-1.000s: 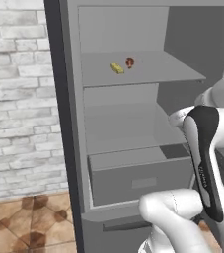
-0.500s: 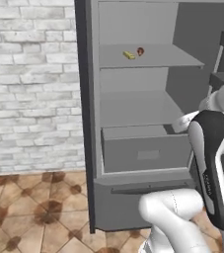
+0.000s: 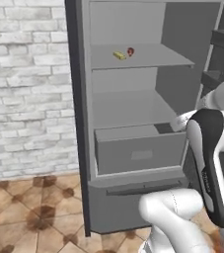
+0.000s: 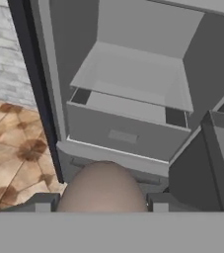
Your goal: Pick the egg and butter from the fridge and place them by the bowl for mixing.
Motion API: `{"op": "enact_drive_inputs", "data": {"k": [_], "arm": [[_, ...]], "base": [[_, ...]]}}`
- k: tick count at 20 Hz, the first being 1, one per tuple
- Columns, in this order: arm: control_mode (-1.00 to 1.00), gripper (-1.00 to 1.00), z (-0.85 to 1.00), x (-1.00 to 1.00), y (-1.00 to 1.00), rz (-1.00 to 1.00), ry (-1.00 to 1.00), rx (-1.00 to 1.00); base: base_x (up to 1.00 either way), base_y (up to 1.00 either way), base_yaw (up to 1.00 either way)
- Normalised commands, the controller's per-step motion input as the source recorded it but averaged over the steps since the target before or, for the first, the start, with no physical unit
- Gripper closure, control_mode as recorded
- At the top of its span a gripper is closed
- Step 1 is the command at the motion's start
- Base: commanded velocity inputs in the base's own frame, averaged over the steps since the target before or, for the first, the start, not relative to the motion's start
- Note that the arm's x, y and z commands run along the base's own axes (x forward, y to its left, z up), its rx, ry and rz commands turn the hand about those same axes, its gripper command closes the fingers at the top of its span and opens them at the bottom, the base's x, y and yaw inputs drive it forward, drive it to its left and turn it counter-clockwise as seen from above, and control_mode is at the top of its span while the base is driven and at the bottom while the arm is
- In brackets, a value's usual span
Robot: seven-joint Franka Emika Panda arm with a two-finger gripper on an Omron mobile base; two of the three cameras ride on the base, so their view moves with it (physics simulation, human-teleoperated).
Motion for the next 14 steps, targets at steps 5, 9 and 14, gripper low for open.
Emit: {"op": "enact_drive_inputs", "data": {"k": [5, 9, 14], "arm": [[1.0, 1.0, 0.0, 0.0, 0.0, 0.0, 0.0, 0.0], [1.0, 1.0, 0.0, 0.0, 0.0, 0.0, 0.0, 0.0], [1.0, 1.0, 0.0, 0.0, 0.0, 0.0, 0.0, 0.0]], "base": [[-0.32, 0.83, 0.66], [-0.26, 0.47, 0.88], [-0.31, 0.59, 0.85]]}}
